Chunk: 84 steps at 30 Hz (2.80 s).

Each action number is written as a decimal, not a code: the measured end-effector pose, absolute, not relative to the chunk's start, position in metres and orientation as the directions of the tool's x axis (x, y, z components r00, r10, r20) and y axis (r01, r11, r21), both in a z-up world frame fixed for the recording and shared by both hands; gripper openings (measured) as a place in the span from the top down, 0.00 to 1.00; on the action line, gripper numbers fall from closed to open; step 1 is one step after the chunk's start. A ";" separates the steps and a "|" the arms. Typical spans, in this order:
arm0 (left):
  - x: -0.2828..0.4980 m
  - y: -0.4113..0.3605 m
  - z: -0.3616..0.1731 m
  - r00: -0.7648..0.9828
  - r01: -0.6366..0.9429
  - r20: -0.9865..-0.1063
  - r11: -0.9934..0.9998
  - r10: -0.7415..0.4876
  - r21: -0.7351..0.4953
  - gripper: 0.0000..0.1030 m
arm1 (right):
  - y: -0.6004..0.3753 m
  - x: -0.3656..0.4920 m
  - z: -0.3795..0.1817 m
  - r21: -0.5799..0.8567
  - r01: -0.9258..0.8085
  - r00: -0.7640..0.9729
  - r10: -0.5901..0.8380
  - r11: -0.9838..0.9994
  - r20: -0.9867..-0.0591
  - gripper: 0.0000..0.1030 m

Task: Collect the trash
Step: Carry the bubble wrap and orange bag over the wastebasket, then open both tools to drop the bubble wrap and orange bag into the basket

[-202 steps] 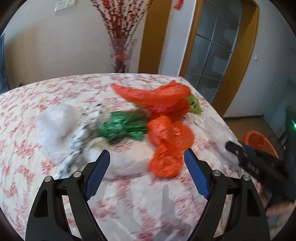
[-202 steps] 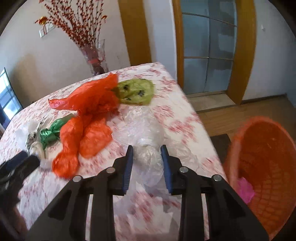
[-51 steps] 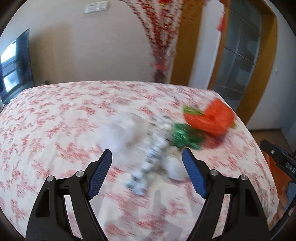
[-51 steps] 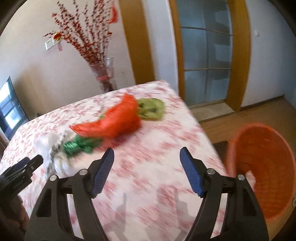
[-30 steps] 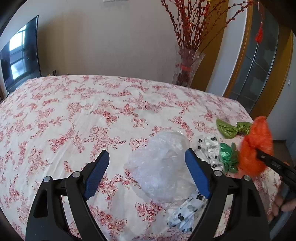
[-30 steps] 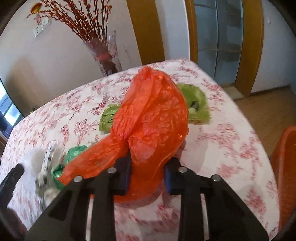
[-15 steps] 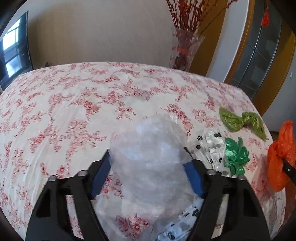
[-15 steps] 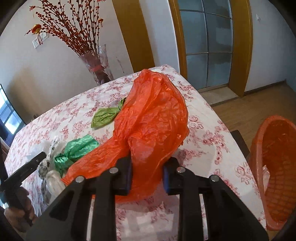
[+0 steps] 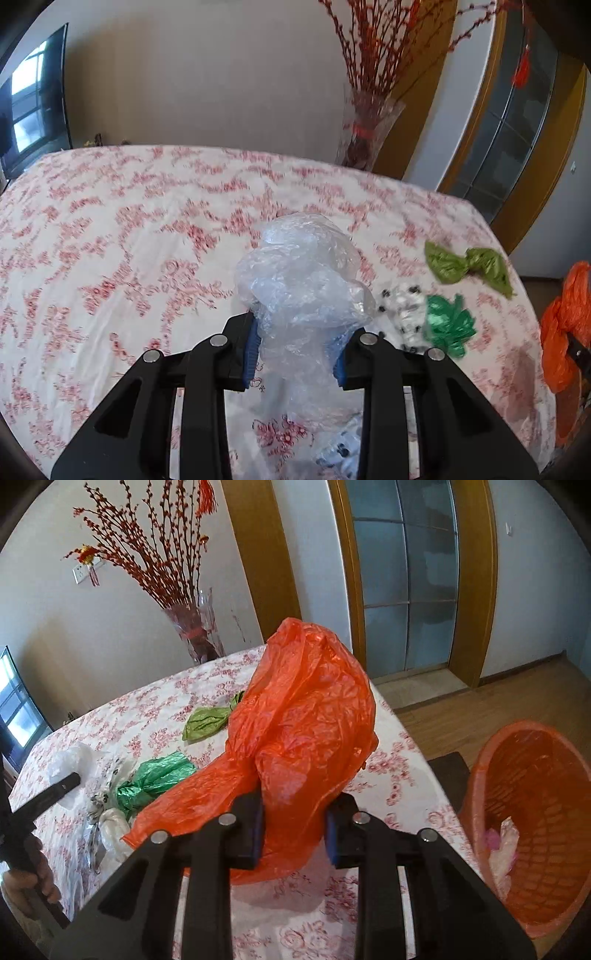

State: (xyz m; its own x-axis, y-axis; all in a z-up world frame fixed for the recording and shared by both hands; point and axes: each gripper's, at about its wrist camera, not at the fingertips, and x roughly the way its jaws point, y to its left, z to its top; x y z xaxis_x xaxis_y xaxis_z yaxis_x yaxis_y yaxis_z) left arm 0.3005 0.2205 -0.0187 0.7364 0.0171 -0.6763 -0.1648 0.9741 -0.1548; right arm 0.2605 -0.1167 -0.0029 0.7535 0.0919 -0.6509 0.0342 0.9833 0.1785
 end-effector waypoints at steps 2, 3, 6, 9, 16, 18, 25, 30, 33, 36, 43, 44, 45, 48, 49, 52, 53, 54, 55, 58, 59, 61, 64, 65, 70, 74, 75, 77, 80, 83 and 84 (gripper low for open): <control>0.295 0.215 -0.007 0.752 -0.159 -0.659 0.975 0.017 -0.156 0.70 | -0.120 0.253 0.004 0.167 0.034 0.766 0.082 0.985 -0.637 0.75; 0.291 0.212 -0.002 0.760 -0.151 -0.650 0.976 0.012 -0.159 0.70 | -0.122 0.249 0.008 0.156 0.035 0.776 0.072 0.987 -0.627 0.75; 0.283 0.195 0.015 0.783 -0.116 -0.622 0.980 -0.011 -0.164 0.70 | -0.127 0.236 0.018 0.130 0.040 0.799 0.046 0.991 -0.600 0.75; 0.273 0.169 0.031 0.802 -0.060 -0.595 0.984 -0.052 -0.167 0.70 | -0.136 0.225 0.027 0.118 0.047 0.814 0.030 0.992 -0.580 0.75; 0.254 0.104 0.052 0.812 0.091 -0.556 0.980 -0.177 -0.179 0.70 | -0.166 0.195 0.042 0.055 0.107 0.845 -0.062 0.993 -0.531 0.75; 0.250 0.084 0.055 0.806 0.135 -0.552 0.974 -0.214 -0.181 0.70 | -0.175 0.188 0.044 0.047 0.125 0.847 -0.082 0.991 -0.526 0.75; 0.242 0.021 0.049 0.764 0.265 -0.556 0.945 -0.326 -0.190 0.70 | -0.218 0.160 0.044 0.009 0.228 0.844 -0.193 0.974 -0.501 0.75; 0.239 -0.026 0.041 0.722 0.342 -0.568 0.918 -0.394 -0.202 0.70 | -0.247 0.147 0.041 -0.029 0.296 0.832 -0.273 0.955 -0.483 0.75; 0.237 -0.054 0.037 0.696 0.386 -0.575 0.899 -0.431 -0.208 0.70 | -0.265 0.140 0.038 -0.035 0.329 0.820 -0.304 0.944 -0.484 0.75; 0.236 -0.074 0.033 0.672 0.417 -0.583 0.884 -0.457 -0.213 0.70 | -0.283 0.134 0.033 -0.032 0.359 0.808 -0.327 0.933 -0.490 0.75; 0.233 -0.121 0.020 0.612 0.483 -0.609 0.848 -0.505 -0.218 0.70 | -0.316 0.123 0.020 -0.022 0.411 0.780 -0.364 0.911 -0.508 0.75; 0.232 -0.125 0.019 0.607 0.488 -0.611 0.845 -0.508 -0.218 0.70 | -0.320 0.122 0.019 -0.020 0.416 0.777 -0.367 0.909 -0.511 0.75; 0.232 -0.130 0.017 0.599 0.497 -0.615 0.840 -0.513 -0.217 0.70 | -0.323 0.121 0.017 -0.018 0.419 0.775 -0.368 0.908 -0.514 0.75; 0.231 -0.144 0.013 0.580 0.514 -0.625 0.830 -0.522 -0.216 0.70 | -0.333 0.120 0.011 -0.017 0.430 0.765 -0.375 0.903 -0.524 0.75; 0.232 -0.148 0.010 0.573 0.520 -0.630 0.826 -0.525 -0.216 0.70 | -0.336 0.120 0.009 -0.016 0.433 0.763 -0.376 0.901 -0.526 0.75; 0.231 -0.159 0.006 0.558 0.531 -0.639 0.819 -0.530 -0.216 0.70 | -0.344 0.120 0.005 -0.014 0.440 0.757 -0.379 0.898 -0.532 0.75; 0.231 -0.163 0.004 0.552 0.535 -0.642 0.817 -0.532 -0.217 0.70 | -0.347 0.119 0.003 -0.013 0.443 0.755 -0.381 0.896 -0.534 0.75; 0.230 -0.166 0.003 0.548 0.537 -0.644 0.815 -0.533 -0.218 0.70 | -0.348 0.119 0.002 -0.012 0.445 0.753 -0.382 0.895 -0.536 0.75; 0.227 -0.170 0.003 0.545 0.539 -0.647 0.814 -0.534 -0.218 0.70 | -0.351 0.119 0.000 -0.011 0.449 0.750 -0.383 0.894 -0.539 0.75; 0.229 -0.178 -0.002 0.530 0.546 -0.654 0.808 -0.539 -0.223 0.70 | -0.357 0.120 -0.004 -0.008 0.455 0.745 -0.385 0.890 -0.545 0.75; 0.230 -0.181 -0.003 0.525 0.549 -0.656 0.805 -0.541 -0.225 0.70 | -0.359 0.121 -0.005 -0.007 0.457 0.743 -0.386 0.889 -0.547 0.75; 0.230 -0.186 -0.005 0.517 0.553 -0.660 0.801 -0.545 -0.228 0.70 | -0.362 0.123 -0.006 -0.006 0.461 0.739 -0.387 0.887 -0.552 0.75; 0.233 -0.193 -0.010 0.502 0.559 -0.667 0.795 -0.551 -0.236 0.70 | -0.366 0.126 -0.008 -0.004 0.466 0.733 -0.389 0.885 -0.558 0.75; 0.234 -0.195 -0.012 0.497 0.561 -0.669 0.793 -0.552 -0.237 0.70 | -0.367 0.127 -0.009 -0.003 0.467 0.732 -0.389 0.884 -0.560 0.75; 0.236 -0.205 -0.018 0.477 0.565 -0.682 0.788 -0.554 -0.245 0.70 | -0.373 0.133 -0.013 0.009 0.470 0.726 -0.381 0.882 -0.572 0.72; 0.238 -0.210 -0.024 0.465 0.561 -0.695 0.790 -0.549 -0.248 0.68 | -0.379 0.136 -0.017 0.018 0.467 0.724 -0.371 0.884 -0.582 0.71; 0.238 -0.210 -0.025 0.464 0.560 -0.698 0.791 -0.546 -0.247 0.66 | -0.378 0.138 -0.017 0.020 0.464 0.724 -0.366 0.885 -0.585 0.69; 0.239 -0.210 -0.028 0.460 0.554 -0.705 0.795 -0.540 -0.248 0.60 | -0.378 0.140 -0.019 0.021 0.462 0.722 -0.362 0.887 -0.589 0.67; 0.240 -0.208 -0.031 0.458 0.545 -0.713 0.801 -0.531 -0.247 0.52 | -0.378 0.140 -0.022 0.025 0.459 0.723 -0.357 0.888 -0.592 0.59; 0.242 -0.205 -0.032 0.466 0.533 -0.716 0.811 -0.520 -0.242 0.46 | -0.378 0.139 -0.022 0.027 0.457 0.727 -0.355 0.889 -0.587 0.51; 0.242 -0.203 -0.032 0.468 0.528 -0.717 0.814 -0.516 -0.242 0.46 | -0.377 0.139 -0.021 0.027 0.454 0.730 -0.355 0.890 -0.584 0.47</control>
State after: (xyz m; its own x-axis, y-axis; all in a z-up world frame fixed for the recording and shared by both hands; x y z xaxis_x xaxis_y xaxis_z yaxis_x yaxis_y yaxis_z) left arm 0.2423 -0.2026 -0.0318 0.4682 -0.5164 -0.7170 0.5279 0.8142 -0.2418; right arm 0.1387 -0.3766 -0.0214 0.7300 -0.3545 -0.5843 0.4542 0.8905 0.0272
